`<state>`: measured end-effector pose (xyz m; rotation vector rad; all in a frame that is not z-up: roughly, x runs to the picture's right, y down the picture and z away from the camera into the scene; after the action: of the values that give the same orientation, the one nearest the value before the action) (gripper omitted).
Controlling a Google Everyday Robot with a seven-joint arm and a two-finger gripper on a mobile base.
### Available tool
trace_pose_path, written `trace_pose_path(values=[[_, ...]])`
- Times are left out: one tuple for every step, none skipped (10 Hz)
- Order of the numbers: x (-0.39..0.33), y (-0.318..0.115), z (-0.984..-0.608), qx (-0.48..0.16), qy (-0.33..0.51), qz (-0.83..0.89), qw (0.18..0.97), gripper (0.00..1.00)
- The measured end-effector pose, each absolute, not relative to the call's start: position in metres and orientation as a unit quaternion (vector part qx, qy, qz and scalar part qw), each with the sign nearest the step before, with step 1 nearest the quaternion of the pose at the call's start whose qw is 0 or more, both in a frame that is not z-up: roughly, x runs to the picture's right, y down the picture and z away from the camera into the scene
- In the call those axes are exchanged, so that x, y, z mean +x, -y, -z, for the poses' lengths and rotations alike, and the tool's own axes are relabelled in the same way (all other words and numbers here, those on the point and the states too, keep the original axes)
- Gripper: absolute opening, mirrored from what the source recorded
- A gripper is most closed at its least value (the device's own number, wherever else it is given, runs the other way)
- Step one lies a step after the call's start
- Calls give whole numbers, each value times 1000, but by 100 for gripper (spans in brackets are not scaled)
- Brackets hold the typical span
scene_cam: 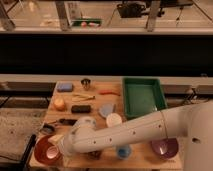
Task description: Stack bowls on top of each other
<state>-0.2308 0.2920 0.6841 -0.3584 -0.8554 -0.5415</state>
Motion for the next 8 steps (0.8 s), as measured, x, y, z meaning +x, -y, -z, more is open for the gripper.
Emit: trace_pose_path(values=[[-233, -295, -684, -175, 411, 258, 857, 80], [-235, -298, -685, -181, 415, 258, 853, 80], [-237, -301, -686, -188, 418, 258, 851, 80], [-238, -304, -688, -194, 421, 257, 848, 80], [-238, -307, -690, -200, 424, 255, 846, 78], [-239, -308, -690, -203, 425, 255, 844, 73], [-239, -309, -690, -205, 426, 254, 843, 65], [-239, -309, -691, -209, 427, 254, 842, 51]])
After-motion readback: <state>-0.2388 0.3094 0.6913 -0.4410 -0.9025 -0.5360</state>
